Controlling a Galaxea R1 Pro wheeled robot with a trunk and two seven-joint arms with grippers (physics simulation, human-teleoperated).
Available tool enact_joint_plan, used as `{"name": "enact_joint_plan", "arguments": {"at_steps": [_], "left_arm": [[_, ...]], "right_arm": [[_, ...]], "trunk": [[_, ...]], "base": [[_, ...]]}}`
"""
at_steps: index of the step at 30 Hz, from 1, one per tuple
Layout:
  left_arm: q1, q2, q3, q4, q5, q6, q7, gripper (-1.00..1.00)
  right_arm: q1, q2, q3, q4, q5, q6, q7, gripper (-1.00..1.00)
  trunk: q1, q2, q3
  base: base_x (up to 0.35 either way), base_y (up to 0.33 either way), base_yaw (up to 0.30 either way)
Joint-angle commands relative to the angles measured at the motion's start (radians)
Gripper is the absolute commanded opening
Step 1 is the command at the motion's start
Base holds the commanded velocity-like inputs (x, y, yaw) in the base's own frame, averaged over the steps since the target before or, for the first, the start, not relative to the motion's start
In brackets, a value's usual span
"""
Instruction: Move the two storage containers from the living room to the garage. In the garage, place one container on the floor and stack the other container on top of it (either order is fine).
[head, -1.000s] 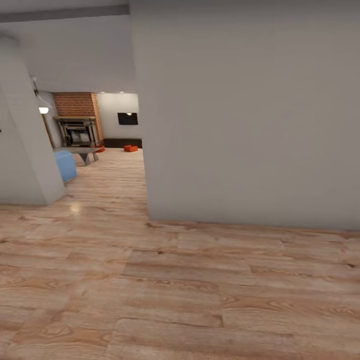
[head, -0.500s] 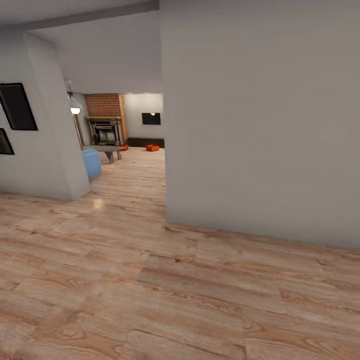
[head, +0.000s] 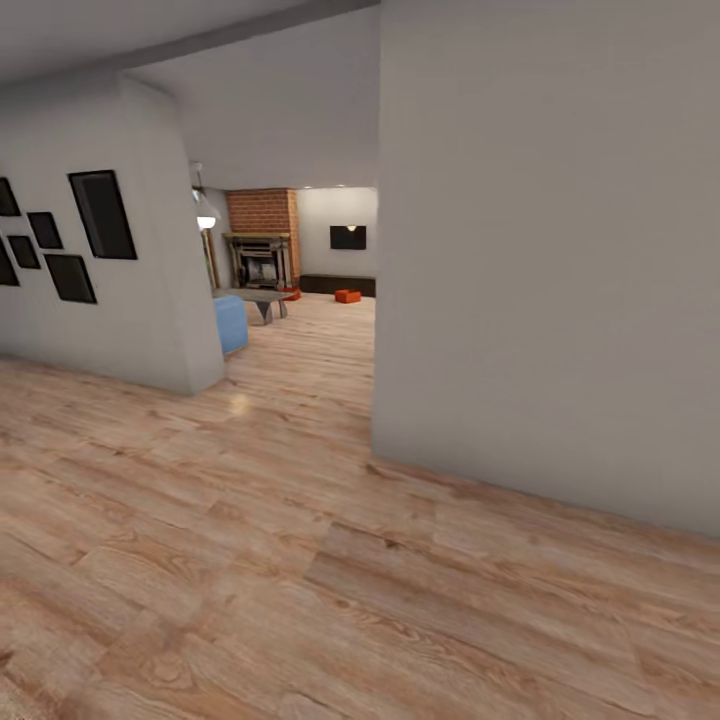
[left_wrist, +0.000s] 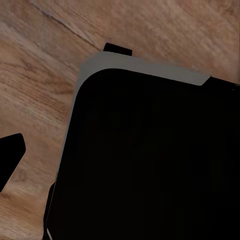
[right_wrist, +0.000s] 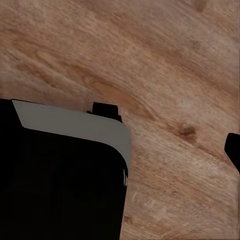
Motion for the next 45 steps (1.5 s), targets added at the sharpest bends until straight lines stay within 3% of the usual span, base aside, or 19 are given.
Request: {"name": "enact_joint_plan", "arguments": {"at_steps": [1, 17, 45], "left_arm": [[0.0, 0.0, 0.002, -0.001, 0.004, -0.001, 0.001, 1.0], [0.0, 0.0, 0.003, -0.001, 0.004, -0.001, 0.001, 1.0], [0.0, 0.0, 0.001, -0.001, 0.004, -0.001, 0.001, 1.0]], "right_arm": [[-0.001, 0.0, 0.006, 0.003, 0.01, -0.003, -0.006, 1.0], [-0.001, 0.0, 0.006, 0.003, 0.011, -0.003, -0.006, 1.0], [-0.001, -0.003, 0.013, 0.003, 0.028, -0.003, -0.016, 1.0]], "trunk": [[0.001, 0.0, -0.001], [0.001, 0.0, -0.001], [0.001, 0.0, -0.001]], "base": [[0.322, 0.0, 0.274], [0.322, 0.0, 0.242], [0.322, 0.0, 0.004]]}}
